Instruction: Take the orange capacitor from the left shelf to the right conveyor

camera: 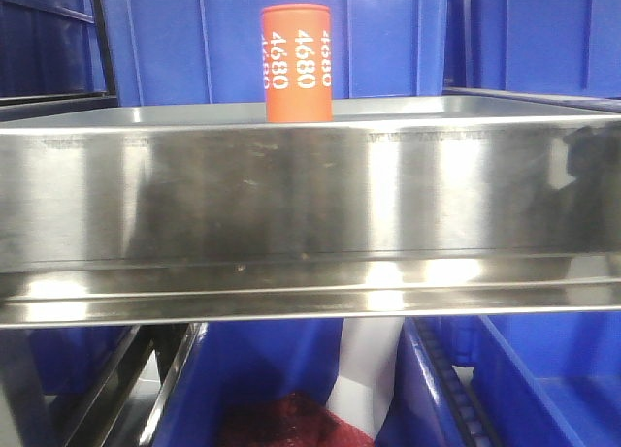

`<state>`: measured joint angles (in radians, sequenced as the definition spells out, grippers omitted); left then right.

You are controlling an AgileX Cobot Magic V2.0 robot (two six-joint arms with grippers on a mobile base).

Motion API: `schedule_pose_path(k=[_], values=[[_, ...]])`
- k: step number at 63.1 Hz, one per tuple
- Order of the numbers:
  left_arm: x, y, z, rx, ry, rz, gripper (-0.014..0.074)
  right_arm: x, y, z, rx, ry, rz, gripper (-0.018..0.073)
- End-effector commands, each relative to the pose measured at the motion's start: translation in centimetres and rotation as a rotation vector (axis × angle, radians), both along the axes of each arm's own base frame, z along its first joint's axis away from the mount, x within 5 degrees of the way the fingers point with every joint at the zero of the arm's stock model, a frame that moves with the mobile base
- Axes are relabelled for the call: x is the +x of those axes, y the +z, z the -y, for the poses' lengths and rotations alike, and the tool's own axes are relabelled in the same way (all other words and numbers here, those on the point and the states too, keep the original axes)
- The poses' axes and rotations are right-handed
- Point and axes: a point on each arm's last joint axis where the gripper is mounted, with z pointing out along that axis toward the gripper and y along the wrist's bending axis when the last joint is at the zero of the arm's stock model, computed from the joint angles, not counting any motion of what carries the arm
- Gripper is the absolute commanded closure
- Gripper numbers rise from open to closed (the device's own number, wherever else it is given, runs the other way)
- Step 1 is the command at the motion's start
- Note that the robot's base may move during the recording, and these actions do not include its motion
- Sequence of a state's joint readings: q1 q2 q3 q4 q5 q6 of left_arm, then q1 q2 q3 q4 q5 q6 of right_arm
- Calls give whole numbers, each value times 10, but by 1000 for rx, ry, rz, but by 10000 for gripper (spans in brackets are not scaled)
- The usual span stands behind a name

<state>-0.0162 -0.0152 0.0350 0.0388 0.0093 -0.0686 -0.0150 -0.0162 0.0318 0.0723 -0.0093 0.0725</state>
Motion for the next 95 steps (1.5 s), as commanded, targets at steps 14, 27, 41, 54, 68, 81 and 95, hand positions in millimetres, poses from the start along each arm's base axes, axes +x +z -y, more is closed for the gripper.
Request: schedule_pose_path(k=[14,27,41,54,68,81,95], values=[[-1,1,0,-4,-5,79,722,-4,17,1,-9,-9,132,508],[-1,1,0,-4,-5,79,722,-4,18,1,-1,-9,148,508],[-1,1,0,-4,-5,79,722,-14,53,1,14,-11,311,508],[-1,1,0,-4,-5,79,722,-29,118,-1,-30,-2,250,508],[-1,1,0,-4,-5,79,722,-17,184,-2,-86,10,97,508],[-1,1,0,-4,-5,79,722,17,219,-14,-8,166,-49,508],[-1,1,0,-4,-5,79,722,66,219,-40,39,407,-201,330]])
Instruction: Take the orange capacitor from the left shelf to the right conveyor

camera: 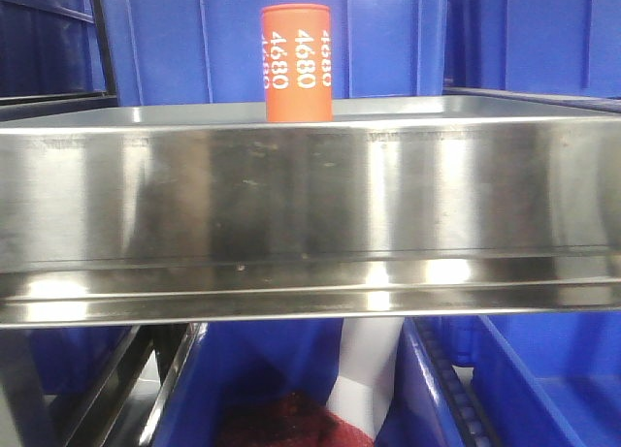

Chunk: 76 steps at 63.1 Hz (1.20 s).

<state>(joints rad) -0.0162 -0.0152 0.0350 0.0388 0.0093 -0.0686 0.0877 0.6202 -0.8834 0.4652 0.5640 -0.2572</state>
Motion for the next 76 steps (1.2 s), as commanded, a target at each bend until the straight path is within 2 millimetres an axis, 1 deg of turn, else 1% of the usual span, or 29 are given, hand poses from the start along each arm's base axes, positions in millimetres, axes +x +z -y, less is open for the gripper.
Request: schedule_pose_path(k=[1,3,6,9,13,29,38,49,55,63,76], values=[[-1,1,0,-4,-5,79,722,20,11,-10,55,67,24,301],[-1,1,0,-4,-5,79,722,26,8,-14,61,92,5,240],[-1,1,0,-4,-5,79,722,36,4,-20,65,123,-23,108],[-1,1,0,-4,-5,79,722,45,-1,-27,50,156,-50,6],[-1,1,0,-4,-5,79,722,58,-9,-37,21,193,-77,-67],[-1,1,0,-4,-5,79,722,90,-26,-83,26,274,-56,-65],[-1,1,0,-4,-5,79,722,108,-43,-107,-25,294,-54,-65],[-1,1,0,-4,-5,79,722,132,-66,-124,-63,258,-67,-65],[-1,1,0,-4,-5,79,722,140,-76,-130,-76,254,-88,-65],[-1,1,0,-4,-5,79,722,144,-83,-143,-86,273,-97,-65],[-1,1,0,-4,-5,79,722,155,-86,-162,-87,270,-60,-65]])
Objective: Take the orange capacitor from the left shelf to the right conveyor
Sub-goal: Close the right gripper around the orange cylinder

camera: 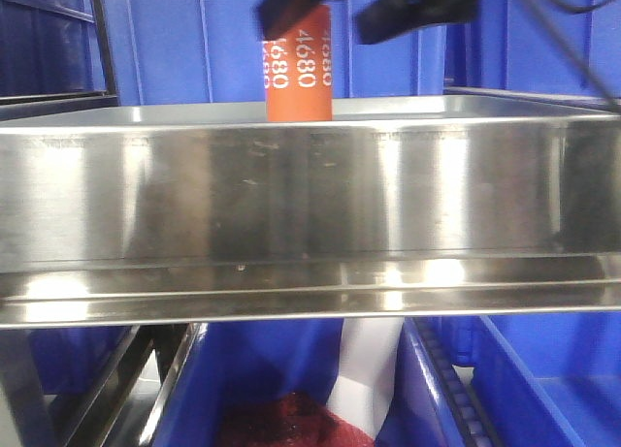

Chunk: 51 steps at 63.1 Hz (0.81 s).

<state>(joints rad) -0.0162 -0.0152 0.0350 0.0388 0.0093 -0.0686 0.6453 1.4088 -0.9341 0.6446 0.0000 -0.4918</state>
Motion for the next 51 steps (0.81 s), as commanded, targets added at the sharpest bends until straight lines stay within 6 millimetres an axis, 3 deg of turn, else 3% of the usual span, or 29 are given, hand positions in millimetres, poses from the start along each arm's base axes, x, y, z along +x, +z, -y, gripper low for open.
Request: schedule_pose_path(k=[1,25,29,34,38,39,44,51], values=[[-1,1,0,-4,-5,79,722,8,25,-3,61,-47,121,-65],[-1,1,0,-4,-5,79,722,27,-3,-13,19,-76,90,-48],[-1,1,0,-4,-5,79,722,27,-3,-13,21,-78,91,32],[-1,1,0,-4,-5,79,722,27,-3,-13,20,-77,90,270],[-1,1,0,-4,-5,79,722,27,-3,-13,19,-75,86,520],[-1,1,0,-4,-5,79,722,27,-3,-13,21,-76,86,541],[-1,1,0,-4,-5,79,722,27,-1,-13,25,-82,95,452],[-1,1,0,-4,-5,79,722,24,4,-11,34,-76,100,463]])
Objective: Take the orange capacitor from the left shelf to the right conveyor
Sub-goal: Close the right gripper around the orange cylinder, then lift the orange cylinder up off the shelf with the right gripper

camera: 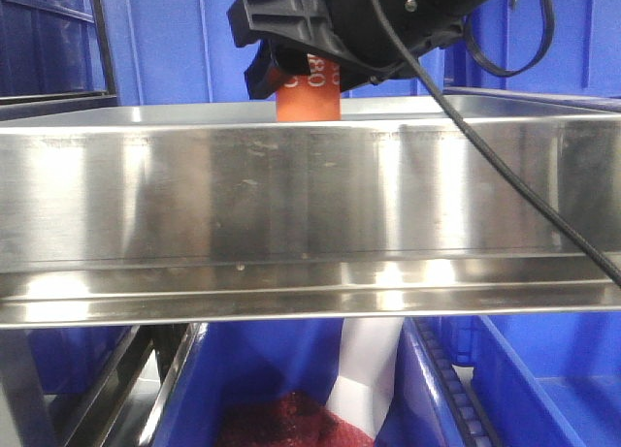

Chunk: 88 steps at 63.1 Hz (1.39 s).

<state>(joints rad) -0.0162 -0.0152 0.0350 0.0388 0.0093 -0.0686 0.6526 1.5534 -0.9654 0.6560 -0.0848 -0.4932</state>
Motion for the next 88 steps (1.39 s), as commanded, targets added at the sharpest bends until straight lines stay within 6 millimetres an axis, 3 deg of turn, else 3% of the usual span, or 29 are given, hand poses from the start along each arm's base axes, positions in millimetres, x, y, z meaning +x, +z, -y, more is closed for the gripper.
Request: schedule_pose_path(k=[1,21,35,42,52,69,88], values=[[-1,1,0,-4,-5,79,722,-2,38,5,71,-28,131,468],[-1,1,0,-4,-5,79,722,-48,95,30,155,58,184,510],[-1,1,0,-4,-5,79,722,-97,134,67,252,66,315,510],[-1,1,0,-4,-5,79,722,-123,143,86,289,75,364,510],[-1,1,0,-4,-5,79,722,-160,147,114,345,76,443,510],[-1,1,0,-4,-5,79,722,-220,137,156,427,107,555,510],[-1,1,0,-4,-5,79,722,-265,118,188,505,125,671,510]])
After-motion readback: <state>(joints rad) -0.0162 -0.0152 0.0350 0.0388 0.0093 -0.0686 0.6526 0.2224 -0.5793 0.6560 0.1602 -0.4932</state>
